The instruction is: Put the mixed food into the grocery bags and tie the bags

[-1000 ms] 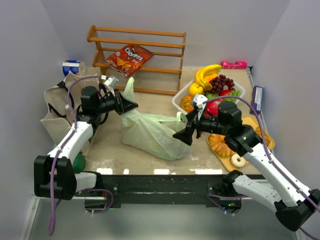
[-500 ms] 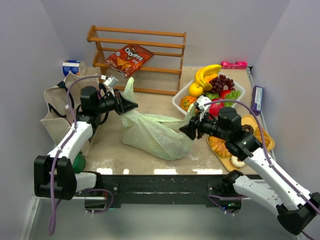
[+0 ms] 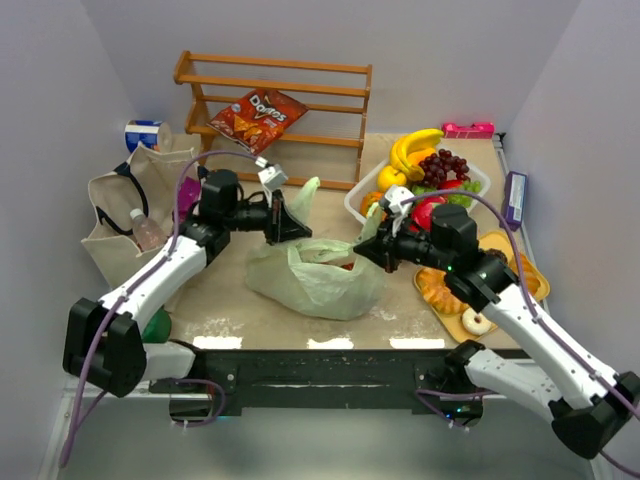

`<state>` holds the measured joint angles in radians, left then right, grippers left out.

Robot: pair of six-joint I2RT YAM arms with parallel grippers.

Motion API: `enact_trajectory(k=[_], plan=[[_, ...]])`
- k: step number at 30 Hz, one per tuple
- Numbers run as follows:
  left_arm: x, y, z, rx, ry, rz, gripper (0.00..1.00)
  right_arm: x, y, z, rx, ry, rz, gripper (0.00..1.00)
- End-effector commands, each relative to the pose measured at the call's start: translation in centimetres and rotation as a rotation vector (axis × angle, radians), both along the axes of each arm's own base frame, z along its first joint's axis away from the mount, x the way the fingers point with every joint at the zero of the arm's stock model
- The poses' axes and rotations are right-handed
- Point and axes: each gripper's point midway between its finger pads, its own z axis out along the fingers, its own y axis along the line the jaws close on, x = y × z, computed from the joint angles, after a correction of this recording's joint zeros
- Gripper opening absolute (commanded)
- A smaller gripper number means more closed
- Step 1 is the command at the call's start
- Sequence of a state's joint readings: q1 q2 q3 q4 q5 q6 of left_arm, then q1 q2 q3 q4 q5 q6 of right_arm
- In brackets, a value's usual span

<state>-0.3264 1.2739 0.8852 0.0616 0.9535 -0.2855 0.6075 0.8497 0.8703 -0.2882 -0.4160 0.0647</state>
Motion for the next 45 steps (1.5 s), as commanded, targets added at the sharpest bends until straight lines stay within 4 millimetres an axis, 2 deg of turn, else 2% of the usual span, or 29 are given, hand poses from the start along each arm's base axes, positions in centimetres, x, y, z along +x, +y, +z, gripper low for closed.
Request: enact_trajectory(k=[1,3,4,5,7,8,9,11,12,14,15,16,17,19,20,25,28,39,45], plan=[[-2.1,-2.3,-1.5,0.114,0.01,-0.142,0.0,0.2,3.2,1.8,-0.011,-0.011,0.149,0.0],[-2.7,-3.5,-1.5,0.139,0.006,-0.188,0.0,0.1,4.0,0.4,-0.072,0.018,0.187,0.0],[-3.1,-3.6,-2.5,0.165,0.034,-0.212,0.0,-0.1,4.8,0.3,-0.092,0.027,0.214,0.0],[-3.2,-3.9,-2.5,0.17,0.03,-0.225,0.0,-0.2,5.4,-1.2,-0.138,0.067,0.241,0.0],[-3.8,-4.0,-2.9,0.185,0.021,-0.256,0.0,-0.7,6.3,-1.9,-0.178,0.092,0.279,0.0],[-4.0,-4.0,-3.0,0.187,0.018,-0.263,0.0,-0.6,6.7,-3.0,-0.208,0.112,0.298,0.0],[-4.2,-3.9,-2.9,0.189,0.002,-0.271,0.0,-0.5,7.0,-2.9,-0.215,0.113,0.308,0.0],[-4.6,-3.7,-3.1,0.2,0.003,-0.279,0.0,-0.7,7.2,-4.3,-0.262,0.152,0.337,0.0],[-4.7,-3.5,-3.2,0.205,-0.006,-0.287,0.0,-0.7,7.3,-4.2,-0.269,0.157,0.346,0.0],[-5.0,-3.3,-3.1,0.211,-0.004,-0.295,0.0,-0.9,7.3,-5.6,-0.318,0.199,0.37,0.0],[-5.1,-3.3,-2.9,0.211,-0.019,-0.3,0.0,-0.9,7.4,-5.7,-0.326,0.206,0.376,0.0],[-5.2,-3.1,-3.0,0.216,-0.02,-0.297,0.04,-1.0,7.2,-6.0,-0.341,0.213,0.384,0.0],[-5.2,-3.0,-3.0,0.22,-0.025,-0.293,0.2,-1.1,7.3,-6.1,-0.345,0.217,0.39,0.0],[-5.5,-2.7,-2.8,0.226,-0.045,-0.29,0.36,-1.3,7.3,-6.0,-0.341,0.217,0.404,0.0],[-5.6,-2.6,-2.6,0.226,-0.057,-0.292,0.48,-1.4,7.3,-5.9,-0.337,0.215,0.407,0.0],[-6.6,-2.5,-0.9,0.181,-0.125,-0.32,0.7,-1.7,7.4,-5.8,-0.336,0.223,0.422,0.0],[-6.5,-2.6,-0.6,0.177,-0.132,-0.316,0.75,-1.9,7.6,-6.2,-0.353,0.232,0.432,0.0],[-6.1,-3.1,1.0,0.128,-0.176,-0.314,0.78,-2.6,8.4,-6.7,-0.39,0.23,0.463,0.0],[-5.8,-3.2,1.1,0.08,-0.162,-0.288,0.73,-2.9,8.4,-7.4,-0.405,0.242,0.466,0.0]])
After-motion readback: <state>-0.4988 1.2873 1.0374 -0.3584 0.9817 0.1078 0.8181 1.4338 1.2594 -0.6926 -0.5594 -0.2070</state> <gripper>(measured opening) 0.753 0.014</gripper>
